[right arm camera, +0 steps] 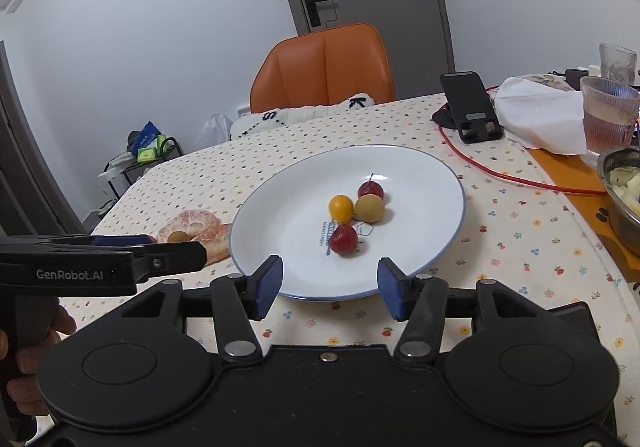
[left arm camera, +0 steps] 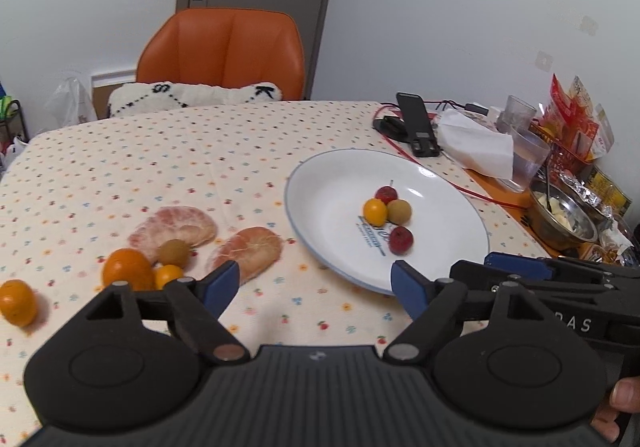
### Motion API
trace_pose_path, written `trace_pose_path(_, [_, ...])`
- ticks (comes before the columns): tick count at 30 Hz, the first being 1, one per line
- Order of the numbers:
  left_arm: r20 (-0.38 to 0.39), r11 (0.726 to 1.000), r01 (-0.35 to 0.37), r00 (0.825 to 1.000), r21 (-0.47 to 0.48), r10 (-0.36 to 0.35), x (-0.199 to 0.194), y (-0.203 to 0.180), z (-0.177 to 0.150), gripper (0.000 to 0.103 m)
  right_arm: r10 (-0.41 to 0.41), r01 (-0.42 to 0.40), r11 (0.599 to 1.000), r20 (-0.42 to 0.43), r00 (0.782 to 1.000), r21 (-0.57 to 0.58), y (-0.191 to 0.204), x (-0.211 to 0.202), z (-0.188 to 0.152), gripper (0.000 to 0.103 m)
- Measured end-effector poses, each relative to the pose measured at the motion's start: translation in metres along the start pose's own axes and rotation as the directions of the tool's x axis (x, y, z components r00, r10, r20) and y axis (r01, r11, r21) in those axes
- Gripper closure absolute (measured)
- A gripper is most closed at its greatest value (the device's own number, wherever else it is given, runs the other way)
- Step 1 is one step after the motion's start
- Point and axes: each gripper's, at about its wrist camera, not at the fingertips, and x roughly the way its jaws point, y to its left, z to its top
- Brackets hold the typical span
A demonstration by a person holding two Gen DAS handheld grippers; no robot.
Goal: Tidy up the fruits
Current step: 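Withdraw both tools from the plate toward the remaining fruits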
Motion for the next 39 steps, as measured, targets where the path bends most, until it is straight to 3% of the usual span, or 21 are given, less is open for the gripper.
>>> trace_pose_path(9, [0.009, 0.998, -0.048, 0.999, -0.039, 0.048, -0.016, 0.023, -0.007, 0.018, 0.008, -0.008, 1.000, 0.009, 1.000, -0.025, 0.018, 0.001, 0.001, 0.028])
trace_pose_path(39, [0.045, 0.958, -0.203, 0.975, -0.204, 0.216, -0.071, 0.121, -0.027, 0.018, 0.132, -0.133, 0.982, -0.022, 0.991, -0.131, 0.102, 0.023, 0.007, 0.028])
